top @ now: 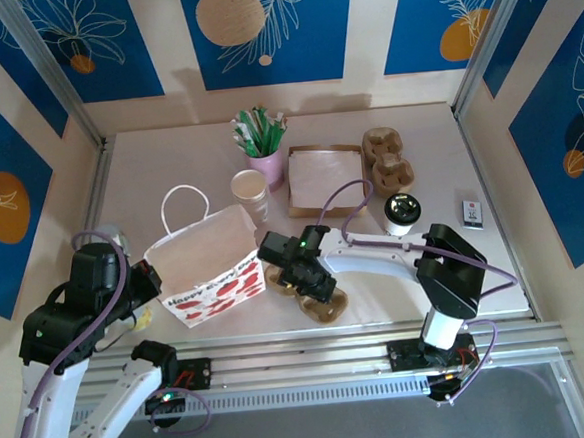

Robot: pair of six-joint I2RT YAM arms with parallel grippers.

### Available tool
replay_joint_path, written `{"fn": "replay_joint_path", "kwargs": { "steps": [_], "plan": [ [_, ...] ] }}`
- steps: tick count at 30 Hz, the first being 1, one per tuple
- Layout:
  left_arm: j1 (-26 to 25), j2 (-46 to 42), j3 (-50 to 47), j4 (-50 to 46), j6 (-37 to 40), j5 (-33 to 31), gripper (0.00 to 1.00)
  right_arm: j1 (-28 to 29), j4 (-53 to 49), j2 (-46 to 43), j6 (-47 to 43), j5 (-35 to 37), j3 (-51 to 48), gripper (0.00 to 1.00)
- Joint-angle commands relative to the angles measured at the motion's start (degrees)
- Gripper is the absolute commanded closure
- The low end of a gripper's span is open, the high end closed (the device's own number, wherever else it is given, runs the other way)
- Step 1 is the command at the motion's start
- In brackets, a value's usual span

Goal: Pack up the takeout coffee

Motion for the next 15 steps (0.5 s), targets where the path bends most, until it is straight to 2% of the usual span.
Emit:
{"fn": "replay_joint_path", "kwargs": {
  "steps": [1, 10, 15],
  "plan": [
    [-0.59, -0.31, -0.79, 1.01, -0.13, -0.39, 1.0, -0.74, 0.61, 1.59, 2.04, -2.31, -1.31, 0.25],
    [-0.58, -0.48, -1.75, 1.57, 0.36, 0.27, 1.0, -2.06, 1.63, 5.01, 0.72, -3.44, -1.23, 0.34],
    [-0.58, -0.56, -1.73, 1.61, 1.04, 0.23, 1.0, -2.6, 2.3, 6.18, -0.07, -4.26, -1.48, 0.42]
  ]
}}
